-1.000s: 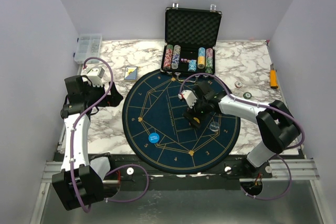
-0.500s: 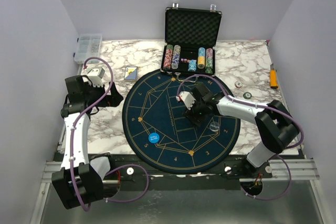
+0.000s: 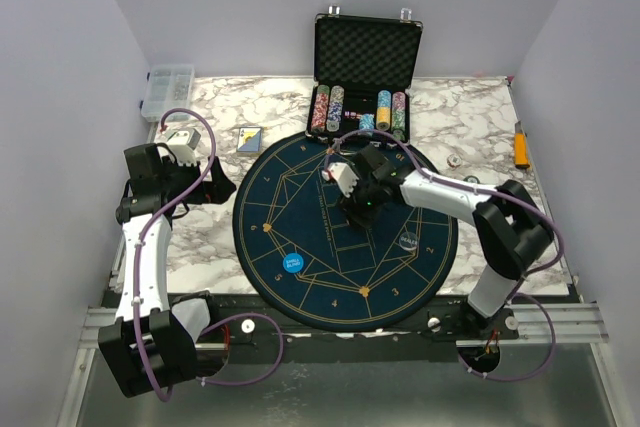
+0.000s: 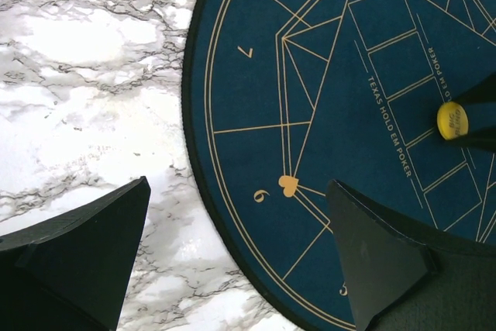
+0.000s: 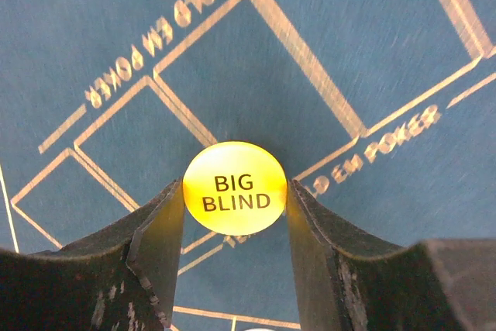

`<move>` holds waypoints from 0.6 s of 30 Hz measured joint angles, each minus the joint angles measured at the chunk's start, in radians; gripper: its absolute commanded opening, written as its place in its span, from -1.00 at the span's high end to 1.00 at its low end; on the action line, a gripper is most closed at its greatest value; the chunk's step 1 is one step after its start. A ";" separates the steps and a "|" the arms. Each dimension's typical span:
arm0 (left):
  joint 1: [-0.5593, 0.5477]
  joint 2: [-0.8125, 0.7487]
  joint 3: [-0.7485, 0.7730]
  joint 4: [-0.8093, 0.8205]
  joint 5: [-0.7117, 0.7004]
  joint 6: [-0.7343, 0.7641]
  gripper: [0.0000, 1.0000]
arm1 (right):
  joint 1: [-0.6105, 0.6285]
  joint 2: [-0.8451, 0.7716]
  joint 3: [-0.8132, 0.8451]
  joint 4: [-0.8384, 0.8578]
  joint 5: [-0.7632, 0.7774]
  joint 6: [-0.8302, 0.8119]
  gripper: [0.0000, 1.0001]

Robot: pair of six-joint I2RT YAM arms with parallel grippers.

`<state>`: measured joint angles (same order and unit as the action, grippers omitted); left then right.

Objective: Distribute texas hold em gaming equipment

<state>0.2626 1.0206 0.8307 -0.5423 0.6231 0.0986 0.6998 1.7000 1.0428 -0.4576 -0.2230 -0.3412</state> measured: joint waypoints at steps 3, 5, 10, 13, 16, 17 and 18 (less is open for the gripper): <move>0.000 0.003 0.000 -0.002 0.006 0.000 -0.97 | 0.002 0.065 0.110 0.002 -0.031 0.001 0.25; 0.000 0.006 0.002 -0.006 0.008 0.000 -0.97 | 0.006 0.108 0.184 0.005 -0.043 0.004 0.25; 0.000 0.010 0.013 -0.007 0.008 0.000 -0.97 | 0.027 0.241 0.384 0.038 -0.068 0.020 0.26; 0.000 0.014 0.013 -0.008 0.008 0.002 -0.97 | 0.051 0.317 0.477 0.053 -0.078 0.032 0.27; 0.002 0.019 0.014 -0.010 0.008 0.007 -0.97 | 0.078 0.394 0.555 0.078 -0.082 0.047 0.27; 0.006 0.021 0.019 -0.014 0.009 0.009 -0.97 | 0.083 0.417 0.574 0.083 -0.082 0.053 0.27; 0.013 0.023 0.025 -0.018 0.013 0.010 -0.97 | 0.087 0.444 0.600 0.087 -0.082 0.058 0.27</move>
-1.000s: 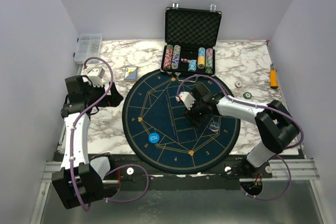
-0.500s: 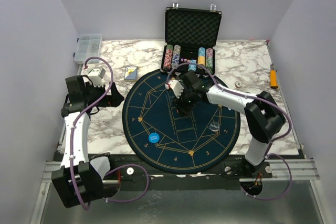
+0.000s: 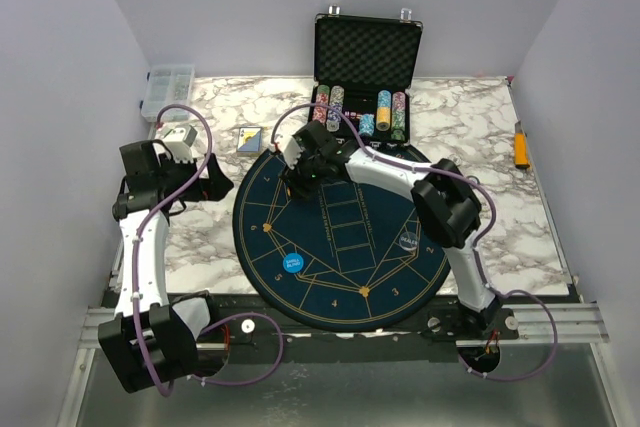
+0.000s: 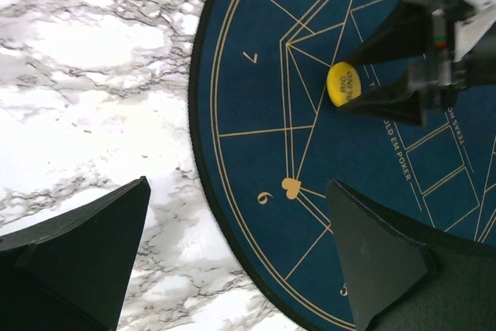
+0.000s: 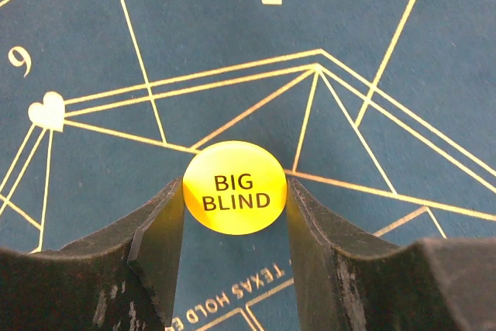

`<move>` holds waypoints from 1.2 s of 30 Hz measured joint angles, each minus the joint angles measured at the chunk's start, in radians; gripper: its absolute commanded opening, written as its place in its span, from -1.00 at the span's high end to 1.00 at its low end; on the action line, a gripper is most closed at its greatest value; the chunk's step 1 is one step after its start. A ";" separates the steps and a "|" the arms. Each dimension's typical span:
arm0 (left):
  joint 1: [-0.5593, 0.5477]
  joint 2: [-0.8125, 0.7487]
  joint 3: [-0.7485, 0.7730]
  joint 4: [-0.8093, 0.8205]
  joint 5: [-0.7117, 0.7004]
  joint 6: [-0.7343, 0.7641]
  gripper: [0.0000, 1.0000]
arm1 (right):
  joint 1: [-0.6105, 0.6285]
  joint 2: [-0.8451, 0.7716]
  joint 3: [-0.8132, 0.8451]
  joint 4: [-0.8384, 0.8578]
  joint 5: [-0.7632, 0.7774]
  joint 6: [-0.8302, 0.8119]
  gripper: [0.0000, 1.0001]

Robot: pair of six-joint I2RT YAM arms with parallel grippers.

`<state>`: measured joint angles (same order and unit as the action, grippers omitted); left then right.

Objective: Distribute texas hold em gaming equipment

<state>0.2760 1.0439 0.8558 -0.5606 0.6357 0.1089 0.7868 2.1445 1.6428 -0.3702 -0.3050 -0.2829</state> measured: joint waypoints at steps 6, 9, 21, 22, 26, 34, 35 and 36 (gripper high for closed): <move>0.026 0.011 0.038 -0.003 0.021 0.000 -0.97 | 0.016 0.090 0.092 0.014 0.000 0.021 0.27; 0.031 0.021 0.041 -0.003 0.033 0.000 -0.97 | 0.016 0.120 0.136 0.019 0.000 0.021 0.27; 0.044 0.047 0.049 -0.003 0.059 0.000 -0.97 | 0.016 0.190 0.189 0.045 0.004 0.020 -0.41; 0.044 0.047 0.049 -0.003 0.060 0.000 -0.97 | 0.017 0.190 0.189 0.046 0.004 0.020 -0.53; 0.044 0.049 0.049 -0.003 0.064 0.001 -0.97 | 0.017 0.188 0.189 0.047 0.004 0.021 -0.83; 0.044 0.055 0.049 0.002 0.065 0.008 -0.97 | 0.013 0.046 0.120 0.004 0.009 0.025 -1.00; 0.044 0.055 0.049 0.005 0.065 0.008 -0.97 | 0.008 0.009 0.106 -0.006 0.009 0.026 -1.00; 0.044 0.055 0.049 0.006 0.065 0.008 -0.97 | 0.000 -0.038 0.091 -0.016 0.008 0.028 -1.00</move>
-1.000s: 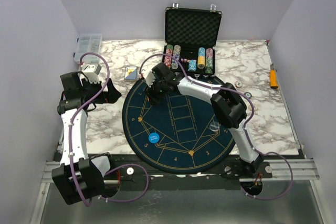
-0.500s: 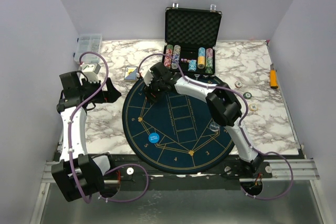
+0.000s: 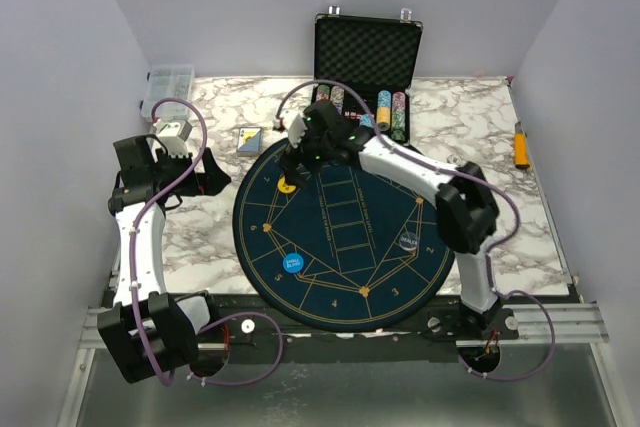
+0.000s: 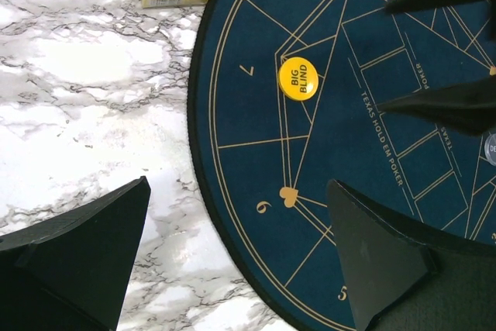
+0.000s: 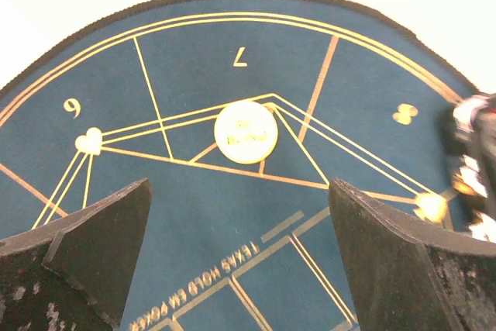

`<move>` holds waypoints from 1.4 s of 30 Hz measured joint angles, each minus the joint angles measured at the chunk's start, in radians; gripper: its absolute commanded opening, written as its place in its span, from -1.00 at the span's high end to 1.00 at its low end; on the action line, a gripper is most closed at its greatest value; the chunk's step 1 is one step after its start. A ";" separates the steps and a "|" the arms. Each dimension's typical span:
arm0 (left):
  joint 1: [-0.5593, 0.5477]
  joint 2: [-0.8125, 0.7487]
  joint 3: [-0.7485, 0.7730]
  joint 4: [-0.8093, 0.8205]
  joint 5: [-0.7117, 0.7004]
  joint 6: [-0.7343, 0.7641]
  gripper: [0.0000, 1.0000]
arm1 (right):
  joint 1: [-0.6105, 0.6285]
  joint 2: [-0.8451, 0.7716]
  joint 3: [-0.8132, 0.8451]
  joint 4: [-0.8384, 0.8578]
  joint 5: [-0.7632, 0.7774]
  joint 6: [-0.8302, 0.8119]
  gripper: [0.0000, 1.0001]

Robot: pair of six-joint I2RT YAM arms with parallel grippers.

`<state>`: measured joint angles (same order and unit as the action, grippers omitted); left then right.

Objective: Distribute texas hold em gaming equipment

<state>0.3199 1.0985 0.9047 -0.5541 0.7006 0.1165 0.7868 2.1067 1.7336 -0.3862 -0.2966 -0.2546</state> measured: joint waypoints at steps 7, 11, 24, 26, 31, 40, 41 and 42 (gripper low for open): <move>0.000 -0.001 -0.004 0.006 -0.001 0.004 -0.97 | -0.140 -0.349 -0.185 -0.013 0.002 0.009 -1.00; 0.000 -0.002 -0.010 0.006 -0.002 0.014 -0.97 | -0.264 -0.513 -0.338 -0.047 0.002 0.010 -1.00; -0.069 0.014 -0.014 0.011 -0.094 0.021 -0.97 | -0.832 -0.729 -0.629 -0.229 -0.066 -0.147 -1.00; -0.145 0.030 -0.011 0.014 -0.156 0.023 -0.97 | -0.894 -0.729 -0.659 -0.257 -0.074 -0.180 -1.00; -0.250 0.047 0.019 0.014 -0.232 0.017 -0.97 | -1.015 -0.719 -0.676 -0.322 -0.087 -0.263 -1.00; -0.250 0.005 0.012 0.122 -0.382 -0.050 -0.97 | -1.152 -0.543 -0.645 -0.359 -0.048 -0.354 -0.94; -0.250 -0.005 0.005 0.131 -0.400 -0.051 -0.97 | -1.152 -0.528 -0.644 -0.359 -0.042 -0.358 -0.92; -0.250 -0.015 0.001 0.137 -0.410 -0.052 -0.97 | -1.152 -0.513 -0.644 -0.358 -0.035 -0.362 -0.90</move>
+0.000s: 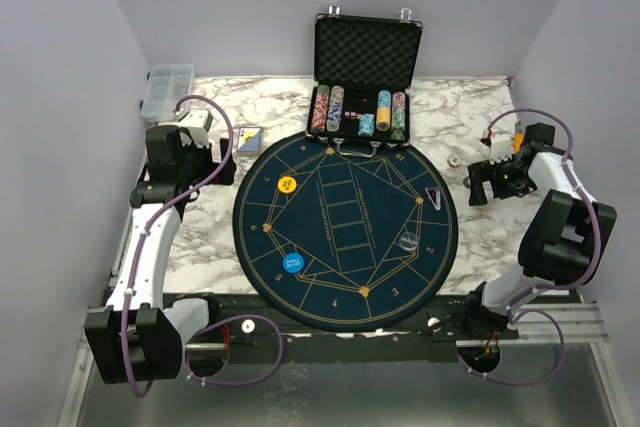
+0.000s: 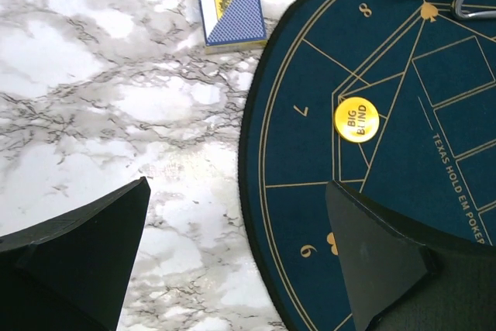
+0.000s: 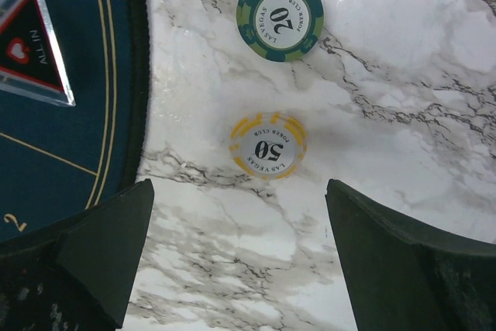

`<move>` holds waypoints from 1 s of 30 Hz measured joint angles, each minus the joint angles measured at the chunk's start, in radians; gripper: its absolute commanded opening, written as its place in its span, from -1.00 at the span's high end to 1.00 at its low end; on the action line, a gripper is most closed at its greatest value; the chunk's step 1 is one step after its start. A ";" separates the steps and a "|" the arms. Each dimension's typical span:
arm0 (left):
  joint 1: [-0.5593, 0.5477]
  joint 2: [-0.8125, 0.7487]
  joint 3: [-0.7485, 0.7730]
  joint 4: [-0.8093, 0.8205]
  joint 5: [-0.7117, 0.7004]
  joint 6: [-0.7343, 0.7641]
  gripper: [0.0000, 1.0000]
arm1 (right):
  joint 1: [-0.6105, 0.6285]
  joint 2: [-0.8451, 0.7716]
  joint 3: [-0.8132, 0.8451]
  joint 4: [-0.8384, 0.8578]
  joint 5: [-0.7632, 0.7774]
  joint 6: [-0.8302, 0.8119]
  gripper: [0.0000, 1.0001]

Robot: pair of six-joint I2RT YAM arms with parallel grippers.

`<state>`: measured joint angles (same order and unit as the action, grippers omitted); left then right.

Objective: Distribute texas hold em gaming equipment

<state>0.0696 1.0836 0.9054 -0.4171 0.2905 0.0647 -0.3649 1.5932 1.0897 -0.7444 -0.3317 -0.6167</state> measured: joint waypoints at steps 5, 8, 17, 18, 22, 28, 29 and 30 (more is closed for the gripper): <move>0.000 -0.013 -0.001 0.011 -0.019 0.003 -0.97 | 0.002 0.065 0.003 0.012 0.024 -0.010 -0.77; 0.000 -0.014 -0.001 0.008 -0.018 0.004 -0.97 | 0.002 0.092 0.003 0.026 0.042 -0.010 -0.70; 0.000 -0.024 -0.001 0.002 0.011 0.015 -0.97 | 0.002 0.135 0.003 0.075 0.078 -0.009 -0.48; 0.000 -0.027 -0.001 0.000 0.014 0.017 -0.97 | 0.002 0.143 0.003 0.078 0.080 -0.009 -0.42; 0.000 -0.036 -0.001 -0.004 0.020 0.023 -0.97 | 0.002 0.161 0.003 0.089 0.080 -0.005 -0.25; 0.000 -0.036 -0.001 -0.005 0.026 0.027 -0.97 | 0.002 0.163 0.007 0.092 0.080 -0.005 -0.02; 0.000 -0.036 -0.001 -0.006 0.027 0.027 -0.97 | 0.002 0.163 0.009 0.092 0.080 -0.005 0.01; 0.000 -0.036 -0.001 -0.007 0.027 0.028 -0.97 | 0.002 0.163 0.011 0.092 0.080 -0.004 0.03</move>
<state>0.0696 1.0477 0.9043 -0.4240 0.3176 0.0929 -0.3630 1.7561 1.1011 -0.6525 -0.2512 -0.6209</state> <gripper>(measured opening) 0.985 0.516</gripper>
